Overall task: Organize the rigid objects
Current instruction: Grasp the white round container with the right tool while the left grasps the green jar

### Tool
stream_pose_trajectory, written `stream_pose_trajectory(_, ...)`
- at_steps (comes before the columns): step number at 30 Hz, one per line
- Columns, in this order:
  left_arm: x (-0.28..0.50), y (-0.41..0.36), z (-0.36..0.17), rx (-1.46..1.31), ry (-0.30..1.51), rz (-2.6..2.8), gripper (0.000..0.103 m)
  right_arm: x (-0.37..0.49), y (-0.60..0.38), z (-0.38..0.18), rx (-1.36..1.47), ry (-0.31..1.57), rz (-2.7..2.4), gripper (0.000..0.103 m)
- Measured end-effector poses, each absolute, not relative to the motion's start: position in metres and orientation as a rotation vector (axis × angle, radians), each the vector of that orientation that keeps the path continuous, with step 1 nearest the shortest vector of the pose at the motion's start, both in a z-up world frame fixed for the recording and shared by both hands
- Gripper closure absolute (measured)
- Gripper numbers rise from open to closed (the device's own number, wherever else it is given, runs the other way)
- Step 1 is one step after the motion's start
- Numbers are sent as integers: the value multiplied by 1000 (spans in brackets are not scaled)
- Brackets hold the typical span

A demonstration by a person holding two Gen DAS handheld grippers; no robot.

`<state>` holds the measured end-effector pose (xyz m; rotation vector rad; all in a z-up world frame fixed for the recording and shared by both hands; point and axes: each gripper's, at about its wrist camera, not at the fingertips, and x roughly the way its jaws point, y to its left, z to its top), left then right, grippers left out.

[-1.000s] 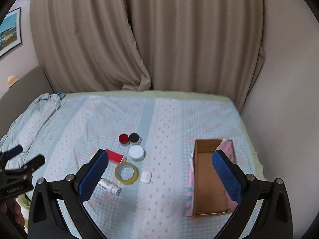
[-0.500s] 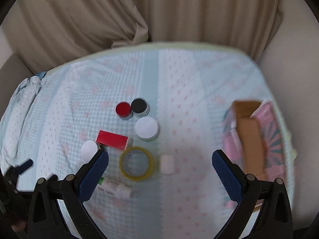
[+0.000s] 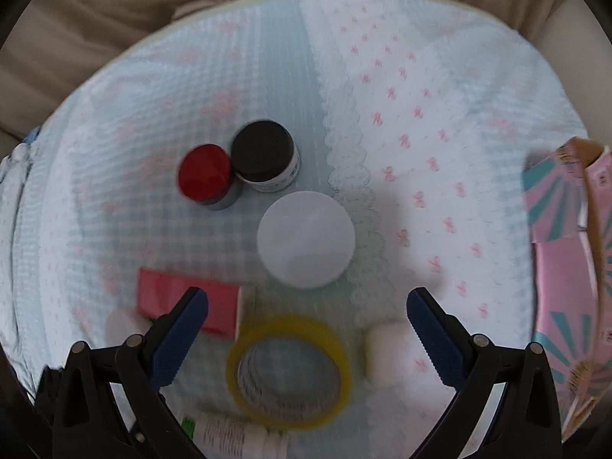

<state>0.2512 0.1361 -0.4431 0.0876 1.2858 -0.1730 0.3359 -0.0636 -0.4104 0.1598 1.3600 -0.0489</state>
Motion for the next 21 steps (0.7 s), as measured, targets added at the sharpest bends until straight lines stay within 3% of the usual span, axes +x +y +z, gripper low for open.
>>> stream_pose_trajectory(8,269,120,-478,125,1315,-186,19,365,-67,-461,207,1443,-107,0)
stream_pose_trajectory(10,270,117,-482,138,1316,-172,20,369,-67,-467,211,1453,-108,5)
stream_pose_trajectory(12,271,114,-482,138,1305,-162,20,376,-67,-474,210,1471,-94,17)
stream_pose_trajectory(15,274,109,-481,147,1289,-164,32,383,-64,-481,198,1494,-76,37)
stream_pose_trajectory(21,277,106,-478,135,1288,-158,34,385,-65,-480,193,1506,-78,37)
